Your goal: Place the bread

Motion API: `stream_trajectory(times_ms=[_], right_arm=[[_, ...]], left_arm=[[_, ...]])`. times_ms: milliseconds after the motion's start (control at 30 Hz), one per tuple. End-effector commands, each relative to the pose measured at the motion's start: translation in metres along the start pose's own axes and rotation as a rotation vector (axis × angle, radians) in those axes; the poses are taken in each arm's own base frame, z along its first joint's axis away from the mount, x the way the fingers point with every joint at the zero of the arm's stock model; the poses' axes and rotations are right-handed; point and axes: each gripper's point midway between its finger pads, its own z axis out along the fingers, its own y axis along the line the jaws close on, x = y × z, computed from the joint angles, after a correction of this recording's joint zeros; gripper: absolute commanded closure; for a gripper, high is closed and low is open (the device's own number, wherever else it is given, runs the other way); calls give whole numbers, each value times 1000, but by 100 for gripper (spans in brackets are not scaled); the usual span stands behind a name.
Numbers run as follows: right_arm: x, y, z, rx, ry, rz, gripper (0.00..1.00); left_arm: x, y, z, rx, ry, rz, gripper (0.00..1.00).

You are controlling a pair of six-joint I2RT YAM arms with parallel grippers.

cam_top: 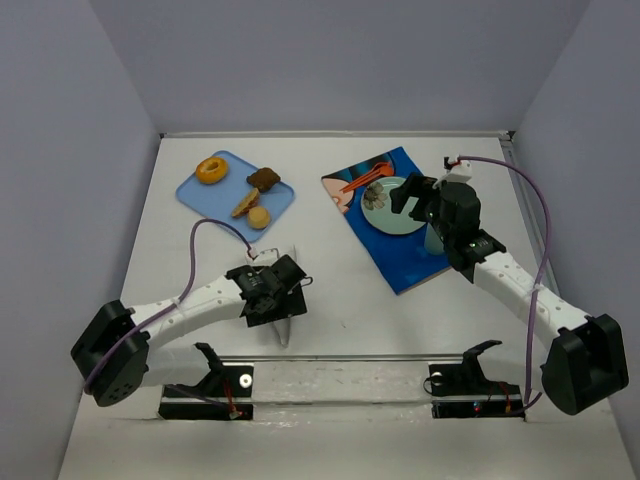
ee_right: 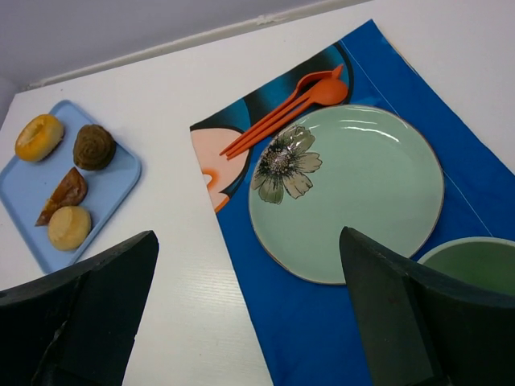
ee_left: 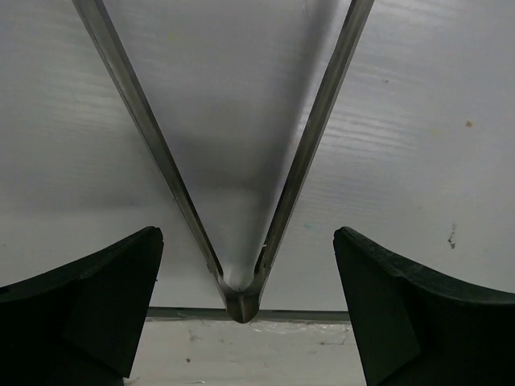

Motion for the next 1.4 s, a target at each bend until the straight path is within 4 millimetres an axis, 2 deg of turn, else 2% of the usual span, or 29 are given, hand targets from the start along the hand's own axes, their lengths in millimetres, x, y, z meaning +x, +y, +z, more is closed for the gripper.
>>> stream_trajectory(times_ms=[0,267,400,533,733,900,933,967,1067,1100,1133,1167,1300,1367], right_arm=[[-24,14,2,-50,-65,-15,0],[-22,15,0,-62,-59,-28,0],[-21,16,-1,-68,-57,-33,0],[-24,15,-4,-66,-68,-33,0],[-24,13,-6,-61,-72,-35,0],[-24,13,-6,-60,-70,-40,0],[-24,13,-5,-59,-71,-43,0],[-23,13,-5,-60,-69,-51,0],[-21,13,-3,-61,-62,-58,0],[-21,12,-2,-58,-60,-60,0],[-21,12,-2,-59,-61,-60,0],[-22,12,-3,-56,-64,-61,0],[-23,11,-6,-58,-72,-63,0],[-24,13,-7,-69,-72,-70,0]], left_arm=[[8,1,-6,-69,11,2,1],[14,-4,0,-69,17,15,1],[2,-10,12,-70,-18,0,1],[-5,-2,28,-121,-10,-17,1],[-16,12,36,-189,-33,-47,1],[-16,8,46,-155,-24,-32,3],[-17,5,46,-151,-20,-17,7],[-18,5,46,-156,-20,-12,20],[-24,2,38,-143,-44,-5,45],[-27,1,35,-134,-54,-1,58],[-33,-2,28,-116,-74,0,63],[-36,-2,24,-114,-84,4,72],[-54,-14,-1,-42,-150,-6,87],[-66,-20,-16,7,-205,-22,87]])
